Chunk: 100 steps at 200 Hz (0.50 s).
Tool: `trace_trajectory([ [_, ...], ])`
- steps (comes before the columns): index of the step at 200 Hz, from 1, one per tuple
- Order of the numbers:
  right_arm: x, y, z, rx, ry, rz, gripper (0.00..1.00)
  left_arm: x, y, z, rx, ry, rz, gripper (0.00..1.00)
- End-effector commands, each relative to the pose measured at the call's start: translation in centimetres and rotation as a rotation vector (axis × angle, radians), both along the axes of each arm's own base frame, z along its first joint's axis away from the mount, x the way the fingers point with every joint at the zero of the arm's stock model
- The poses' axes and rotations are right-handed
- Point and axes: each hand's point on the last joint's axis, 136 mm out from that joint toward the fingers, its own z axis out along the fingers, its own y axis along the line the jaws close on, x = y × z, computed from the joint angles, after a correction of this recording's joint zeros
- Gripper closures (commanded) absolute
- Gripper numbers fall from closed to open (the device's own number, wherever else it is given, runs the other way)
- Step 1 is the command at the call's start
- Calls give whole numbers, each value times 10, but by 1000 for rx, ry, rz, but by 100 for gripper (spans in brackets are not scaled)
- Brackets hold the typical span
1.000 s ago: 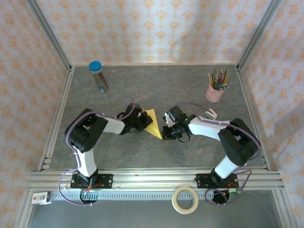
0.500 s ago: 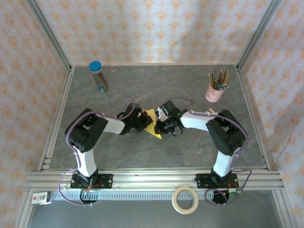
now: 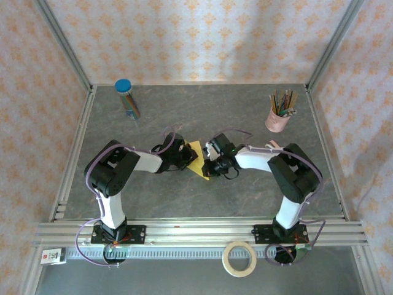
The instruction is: Fold a paper plane with a square sheet of paper (pick it up from the middle)
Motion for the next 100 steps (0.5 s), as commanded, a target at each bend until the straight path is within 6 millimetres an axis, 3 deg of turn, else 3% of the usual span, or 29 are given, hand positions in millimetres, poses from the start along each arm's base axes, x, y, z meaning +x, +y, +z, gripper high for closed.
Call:
trace_trajectory([
  [1,-34,-32,-19,-107,108,4,99,-58,65,-95,324,284,69,100],
  [68,-49,-47,-21,-134,133,-25,100,-57,64,-93,322,280,67,100],
  [100,-32,-35,6,-63,41,-38,100,-55,61,-90,306,269,57,100],
])
